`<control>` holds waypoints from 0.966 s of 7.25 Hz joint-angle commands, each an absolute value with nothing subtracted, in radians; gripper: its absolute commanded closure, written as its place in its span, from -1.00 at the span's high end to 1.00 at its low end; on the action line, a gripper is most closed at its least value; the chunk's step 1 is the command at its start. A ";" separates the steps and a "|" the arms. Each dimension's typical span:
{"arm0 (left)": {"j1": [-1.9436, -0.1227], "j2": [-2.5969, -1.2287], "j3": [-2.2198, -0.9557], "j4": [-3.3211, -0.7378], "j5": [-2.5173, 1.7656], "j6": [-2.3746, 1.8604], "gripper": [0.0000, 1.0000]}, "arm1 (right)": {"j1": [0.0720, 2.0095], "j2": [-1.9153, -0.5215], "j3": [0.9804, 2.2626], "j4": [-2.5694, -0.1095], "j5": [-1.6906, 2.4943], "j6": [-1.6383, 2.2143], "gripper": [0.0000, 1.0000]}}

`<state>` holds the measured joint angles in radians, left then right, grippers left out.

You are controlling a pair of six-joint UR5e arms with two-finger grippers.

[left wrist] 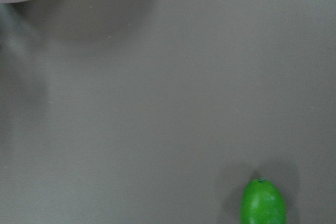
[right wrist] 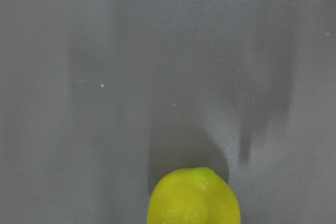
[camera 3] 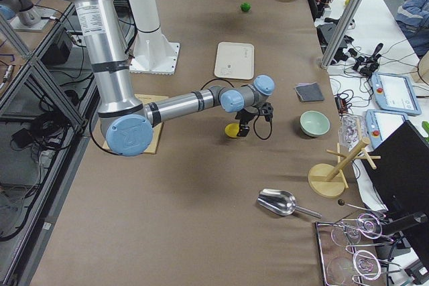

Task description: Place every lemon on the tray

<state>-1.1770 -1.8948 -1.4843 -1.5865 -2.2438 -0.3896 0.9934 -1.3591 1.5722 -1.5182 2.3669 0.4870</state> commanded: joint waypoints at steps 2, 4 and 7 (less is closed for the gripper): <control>-1.120 -1.944 -1.376 -1.658 -2.247 -0.394 0.96 | 0.977 -1.353 1.543 -1.517 2.367 0.479 0.93; -1.106 -1.945 -1.359 -1.658 -2.255 -0.394 0.96 | 0.971 -1.351 1.532 -1.519 2.367 0.479 0.71; -1.082 -1.945 -1.325 -1.683 -2.266 -0.391 0.96 | 0.965 -1.347 1.542 -1.546 2.402 0.480 -0.69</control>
<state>-1.0902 -1.9456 -1.3363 -1.6692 -2.2586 -0.3916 0.9670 -1.3481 1.5369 -1.5398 2.3918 0.4806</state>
